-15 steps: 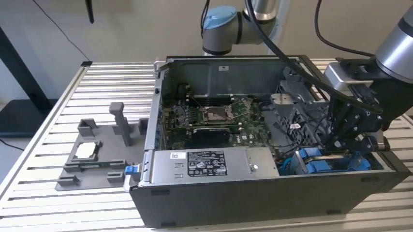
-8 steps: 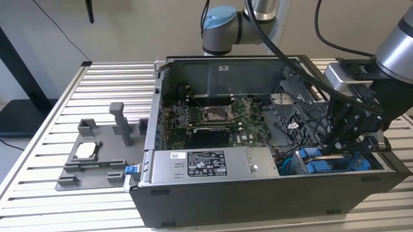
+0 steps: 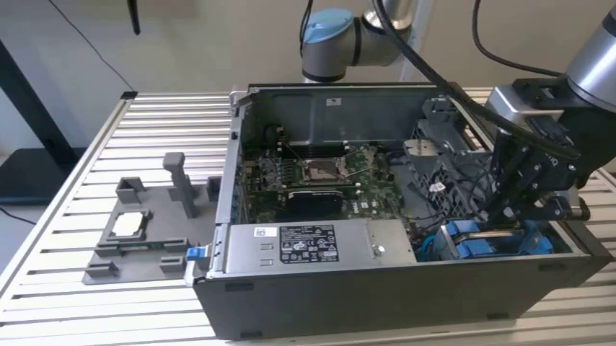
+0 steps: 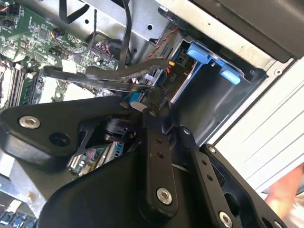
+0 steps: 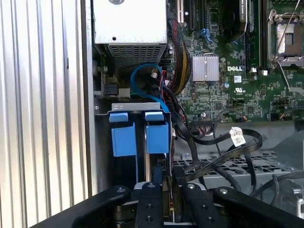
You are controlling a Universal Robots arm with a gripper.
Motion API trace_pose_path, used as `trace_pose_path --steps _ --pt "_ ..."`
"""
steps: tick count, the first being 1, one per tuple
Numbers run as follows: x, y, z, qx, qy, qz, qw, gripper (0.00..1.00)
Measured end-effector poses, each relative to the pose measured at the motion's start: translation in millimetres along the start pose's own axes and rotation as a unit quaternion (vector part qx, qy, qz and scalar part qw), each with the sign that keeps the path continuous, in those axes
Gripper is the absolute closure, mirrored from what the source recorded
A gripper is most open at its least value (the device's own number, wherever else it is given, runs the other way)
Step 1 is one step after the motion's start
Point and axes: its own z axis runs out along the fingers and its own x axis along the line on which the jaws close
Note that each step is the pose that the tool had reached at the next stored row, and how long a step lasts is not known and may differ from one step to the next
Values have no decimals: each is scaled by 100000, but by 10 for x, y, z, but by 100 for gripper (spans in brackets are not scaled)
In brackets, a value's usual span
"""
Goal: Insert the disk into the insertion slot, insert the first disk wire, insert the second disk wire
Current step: 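Insert the second disk wire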
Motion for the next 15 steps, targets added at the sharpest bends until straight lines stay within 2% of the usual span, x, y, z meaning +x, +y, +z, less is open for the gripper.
trace_pose_path --steps 9,15 --pt "-9 5 -102 0 0 1 100000 76" --pt "-10 5 -109 1 0 3 100000 76"
